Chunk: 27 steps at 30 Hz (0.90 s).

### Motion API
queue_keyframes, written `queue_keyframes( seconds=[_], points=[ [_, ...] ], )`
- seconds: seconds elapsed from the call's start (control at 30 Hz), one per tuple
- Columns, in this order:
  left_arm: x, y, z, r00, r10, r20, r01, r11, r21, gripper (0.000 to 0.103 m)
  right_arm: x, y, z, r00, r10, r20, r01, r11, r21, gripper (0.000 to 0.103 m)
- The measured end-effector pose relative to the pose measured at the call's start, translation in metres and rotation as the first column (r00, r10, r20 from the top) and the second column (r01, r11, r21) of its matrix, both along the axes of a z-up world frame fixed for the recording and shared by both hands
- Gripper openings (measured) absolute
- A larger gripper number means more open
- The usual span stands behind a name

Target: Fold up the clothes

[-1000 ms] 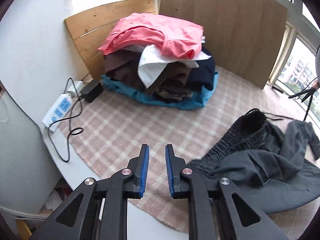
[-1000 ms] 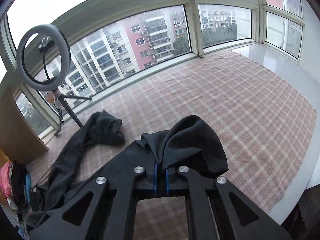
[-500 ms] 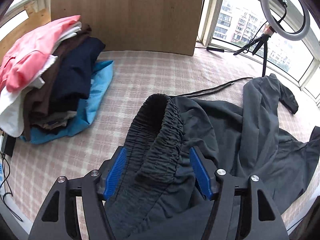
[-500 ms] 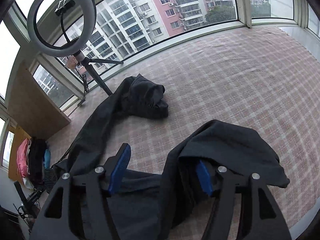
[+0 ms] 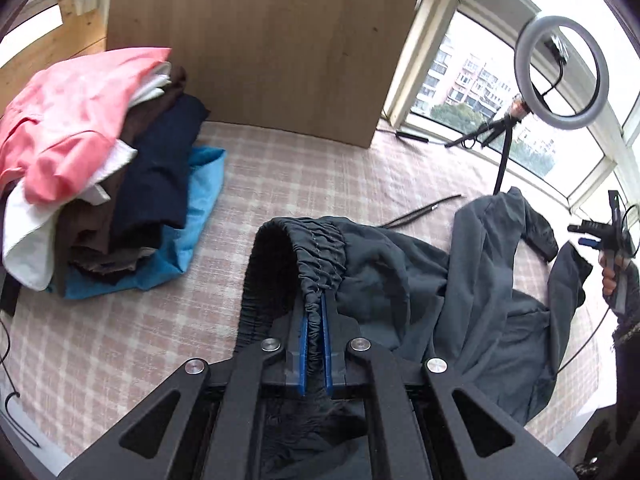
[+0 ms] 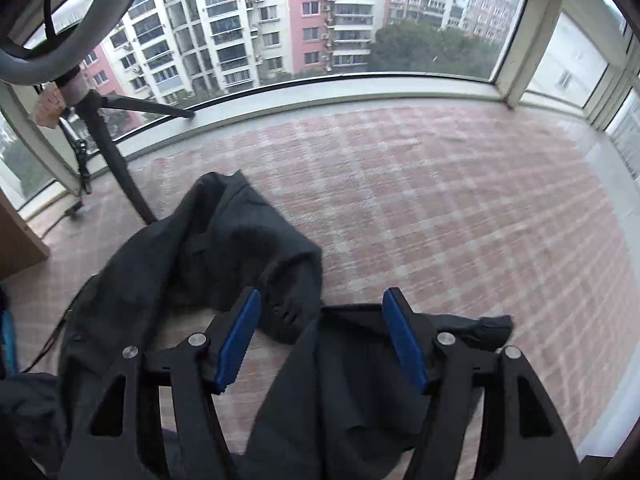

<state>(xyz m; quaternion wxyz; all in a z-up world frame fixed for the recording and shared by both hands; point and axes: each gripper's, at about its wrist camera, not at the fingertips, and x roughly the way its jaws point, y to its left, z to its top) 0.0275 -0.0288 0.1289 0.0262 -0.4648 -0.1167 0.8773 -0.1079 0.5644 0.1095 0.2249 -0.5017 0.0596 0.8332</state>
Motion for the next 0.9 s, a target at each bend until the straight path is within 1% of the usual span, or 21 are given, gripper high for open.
queue_keyframes(
  seconds=[0.03, 0.1, 0.13, 0.17, 0.2, 0.23, 0.27, 0.33, 0.37, 0.43, 0.5, 0.57, 0.63, 0.67, 0.7, 0.73, 0.77, 0.8, 0.83, 0.9],
  points=[
    [0.007, -0.011, 0.005, 0.999, 0.029, -0.015, -0.029, 0.999, 0.015, 0.005, 0.004, 0.011, 0.005, 0.999, -0.045, -0.009, 0.046, 0.997, 0.063, 0.063],
    [0.019, -0.03, 0.01, 0.996, 0.081, -0.025, -0.08, 0.996, 0.028, 0.005, 0.018, 0.048, 0.006, 0.986, -0.166, 0.017, 0.166, 0.986, 0.0, 0.063],
    [0.023, -0.036, 0.011, 0.995, 0.094, -0.024, -0.094, 0.995, 0.033, 0.005, 0.03, 0.065, 0.008, 0.977, -0.213, 0.012, 0.213, 0.973, -0.086, 0.062],
    [0.026, -0.042, 0.012, 0.994, 0.106, -0.022, -0.105, 0.994, 0.037, 0.005, 0.042, 0.074, 0.014, 0.976, -0.212, -0.045, 0.2, 0.96, -0.194, 0.062],
    [0.026, -0.043, 0.012, 0.994, 0.105, -0.018, -0.104, 0.994, 0.038, 0.005, 0.05, 0.073, 0.02, 0.979, -0.18, -0.099, 0.146, 0.949, -0.28, 0.063],
    [0.026, -0.044, 0.012, 0.994, 0.104, -0.015, -0.104, 0.994, 0.038, 0.005, 0.048, 0.064, 0.022, 0.985, -0.126, -0.115, 0.081, 0.939, -0.333, 0.065],
    [0.026, -0.045, 0.012, 0.995, 0.104, -0.011, -0.103, 0.994, 0.038, 0.005, 0.037, 0.048, 0.018, 0.991, -0.065, -0.113, 0.017, 0.925, -0.38, 0.067],
    [0.024, -0.044, 0.011, 0.995, 0.097, -0.009, -0.097, 0.995, 0.037, 0.005, 0.014, 0.017, 0.01, 0.991, 0.059, -0.12, -0.109, 0.875, -0.471, 0.07],
    [0.023, -0.043, 0.011, 0.996, 0.091, -0.01, -0.091, 0.995, 0.043, 0.005, -0.001, 0.0, 0.0, 0.988, 0.098, -0.117, -0.143, 0.855, -0.498, 0.071],
    [0.02, -0.042, 0.009, 0.997, 0.079, -0.008, -0.079, 0.996, 0.05, 0.005, -0.032, -0.026, -0.027, 0.986, 0.144, -0.078, -0.164, 0.84, -0.517, 0.072],
    [0.018, -0.04, 0.009, 0.998, 0.068, -0.003, -0.068, 0.997, 0.045, 0.005, -0.058, -0.043, -0.058, 0.99, 0.139, -0.027, -0.131, 0.831, -0.541, 0.072],
    [0.017, -0.041, 0.007, 0.998, 0.065, 0.005, -0.065, 0.997, 0.037, 0.005, -0.078, -0.053, -0.082, 0.991, 0.132, -0.016, -0.114, 0.787, -0.606, 0.072],
    [0.016, -0.042, 0.006, 0.998, 0.06, 0.016, -0.061, 0.997, 0.037, 0.005, -0.092, -0.064, -0.096, 0.99, 0.138, -0.025, -0.122, 0.752, -0.648, 0.072],
    [0.014, -0.043, 0.006, 0.998, 0.062, 0.02, -0.063, 0.997, 0.038, 0.005, -0.095, -0.067, -0.099, 0.991, 0.134, -0.03, -0.122, 0.759, -0.639, 0.072],
    [0.011, -0.044, 0.004, 0.998, 0.064, 0.025, -0.065, 0.997, 0.039, 0.005, -0.099, -0.071, -0.103, 0.991, 0.129, -0.035, -0.122, 0.767, -0.63, 0.064],
    [0.007, -0.044, 0.003, 0.997, 0.064, 0.03, -0.065, 0.997, 0.036, 0.005, -0.1, -0.073, -0.104, 0.99, 0.132, -0.047, -0.132, 0.767, -0.628, 0.03],
    [0.002, -0.043, 0.002, 0.997, 0.064, 0.035, -0.065, 0.997, 0.033, 0.005, -0.101, -0.074, -0.106, 0.989, 0.134, -0.059, -0.141, 0.766, -0.627, 0.01],
    [-0.005, -0.042, 0.002, 0.997, 0.064, 0.039, -0.065, 0.997, 0.029, 0.005, -0.099, -0.072, -0.104, 0.989, 0.128, -0.075, -0.146, 0.749, -0.647, 0.002],
    [-0.013, -0.04, 0.003, 0.997, 0.061, 0.042, -0.062, 0.998, 0.025, 0.005, -0.095, -0.066, -0.097, 0.988, 0.1, -0.115, -0.151, 0.744, -0.651, 0.002],
    [-0.035, -0.037, 0.012, 0.999, 0.038, 0.034, -0.039, 0.999, 0.021, 0.004, -0.084, -0.053, -0.067, 0.976, 0.059, -0.208, -0.177, 0.77, -0.613, 0.002]
  ],
)
